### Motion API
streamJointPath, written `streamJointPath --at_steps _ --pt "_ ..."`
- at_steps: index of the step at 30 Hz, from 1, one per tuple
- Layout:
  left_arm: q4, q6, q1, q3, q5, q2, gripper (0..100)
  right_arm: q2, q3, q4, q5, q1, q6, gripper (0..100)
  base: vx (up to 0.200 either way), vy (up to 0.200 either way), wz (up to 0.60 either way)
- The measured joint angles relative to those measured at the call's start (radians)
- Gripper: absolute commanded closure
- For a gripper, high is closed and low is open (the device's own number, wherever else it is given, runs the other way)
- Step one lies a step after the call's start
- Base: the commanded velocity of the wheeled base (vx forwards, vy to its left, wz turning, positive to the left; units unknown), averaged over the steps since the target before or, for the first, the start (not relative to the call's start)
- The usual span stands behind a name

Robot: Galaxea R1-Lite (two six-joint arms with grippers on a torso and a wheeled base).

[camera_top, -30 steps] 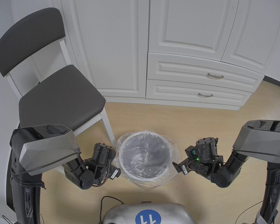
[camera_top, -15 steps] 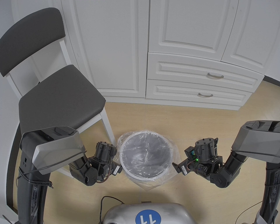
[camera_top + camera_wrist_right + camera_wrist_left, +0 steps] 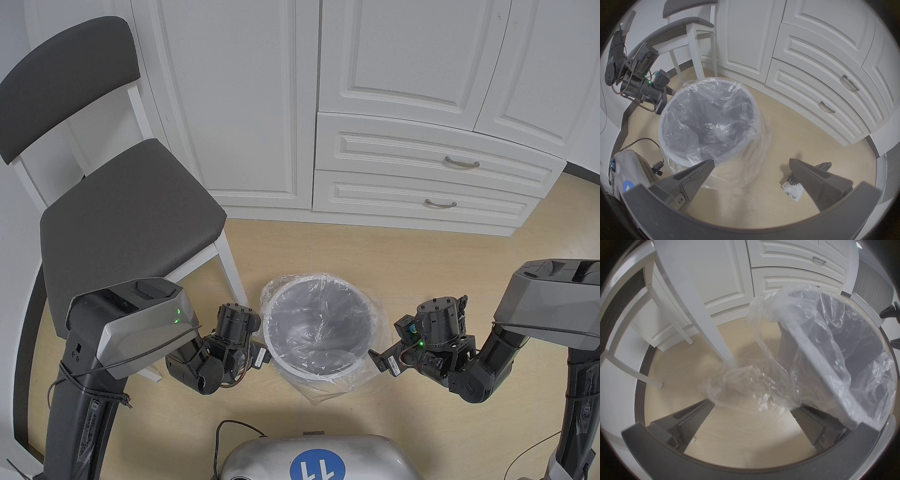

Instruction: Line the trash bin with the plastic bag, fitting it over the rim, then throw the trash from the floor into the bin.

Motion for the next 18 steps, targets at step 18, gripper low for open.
streamJointPath --at_steps 18 --pt "-0.010 0.064 0.042 0.086 -0.067 -0.024 0 0.080 -0.072 -0.217 0.003 0.092 0.180 0 0.000 0.000 0.00"
